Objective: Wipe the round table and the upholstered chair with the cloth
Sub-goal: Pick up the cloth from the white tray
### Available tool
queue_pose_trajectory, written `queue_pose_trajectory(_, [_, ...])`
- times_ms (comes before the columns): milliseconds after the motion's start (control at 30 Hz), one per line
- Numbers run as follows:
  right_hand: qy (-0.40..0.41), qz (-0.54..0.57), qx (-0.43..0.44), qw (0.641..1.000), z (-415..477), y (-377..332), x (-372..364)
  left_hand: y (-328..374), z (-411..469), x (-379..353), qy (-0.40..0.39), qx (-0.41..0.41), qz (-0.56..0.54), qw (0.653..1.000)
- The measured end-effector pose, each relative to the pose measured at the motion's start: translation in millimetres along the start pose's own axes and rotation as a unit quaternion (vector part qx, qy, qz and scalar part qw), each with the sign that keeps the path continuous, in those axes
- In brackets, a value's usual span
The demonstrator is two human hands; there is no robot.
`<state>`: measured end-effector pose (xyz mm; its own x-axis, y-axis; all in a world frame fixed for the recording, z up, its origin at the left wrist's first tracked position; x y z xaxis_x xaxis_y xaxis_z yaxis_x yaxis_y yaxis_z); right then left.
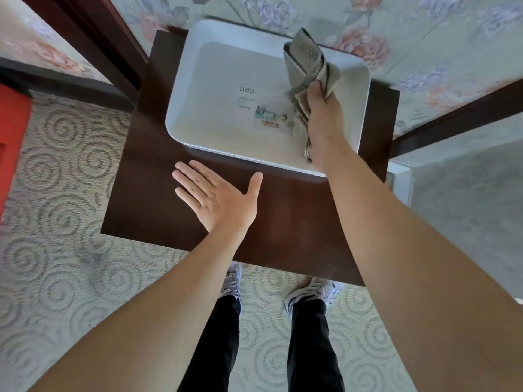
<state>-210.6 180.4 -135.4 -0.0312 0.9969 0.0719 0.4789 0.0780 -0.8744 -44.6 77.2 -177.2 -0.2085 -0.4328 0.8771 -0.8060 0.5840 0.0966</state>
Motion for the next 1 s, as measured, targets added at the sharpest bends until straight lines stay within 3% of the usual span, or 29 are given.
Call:
queue_pose_trajectory(167, [-0.027, 0.225, -0.100, 0.969, -47.8, -5.6, 1.5, -10.7, 6.2, 26.2, -0.079, -0.010, -0.062, 0.995])
queue_pose_trajectory(300, [-0.042, 0.305, -0.099, 0.946, -97.5, -21.9, 13.0, -8.1, 2.0, 66.9, -0.147, 0.022, -0.119, 0.982])
queue_pose_trajectory(367, [-0.053, 0.330, -0.099, 0.937, -123.3, -35.2, 22.7, 0.1, -5.3, 89.0, -0.168, -0.002, -0.148, 0.975])
queue_pose_trajectory(433, [-0.063, 0.354, -0.092, 0.929, -150.6, -49.7, 36.8, 15.8, -22.8, 112.5, -0.187, -0.065, -0.200, 0.959])
queue_pose_trajectory(600, [-0.054, 0.399, -0.086, 0.911, -237.8, -78.8, 96.3, 60.8, -113.8, 166.4, -0.251, -0.237, -0.318, 0.883])
queue_pose_trajectory(833, [-0.010, 0.451, -0.033, 0.892, -386.1, -116.0, 211.6, 99.0, -275.1, 232.4, -0.209, -0.474, -0.278, 0.809])
queue_pose_trajectory(1000, [0.024, 0.476, 0.034, 0.879, -501.1, -122.5, 296.8, 114.1, -423.6, 260.7, -0.208, -0.602, -0.274, 0.721])
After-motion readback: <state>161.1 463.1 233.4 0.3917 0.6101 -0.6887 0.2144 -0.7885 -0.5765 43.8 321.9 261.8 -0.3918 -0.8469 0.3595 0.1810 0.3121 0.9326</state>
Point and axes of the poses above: each hand's wrist, its own z-axis towards the middle knuckle, its own x-axis out of the back of the hand, y = z × x, the point moved 2 cm from there along z, towards the middle knuckle
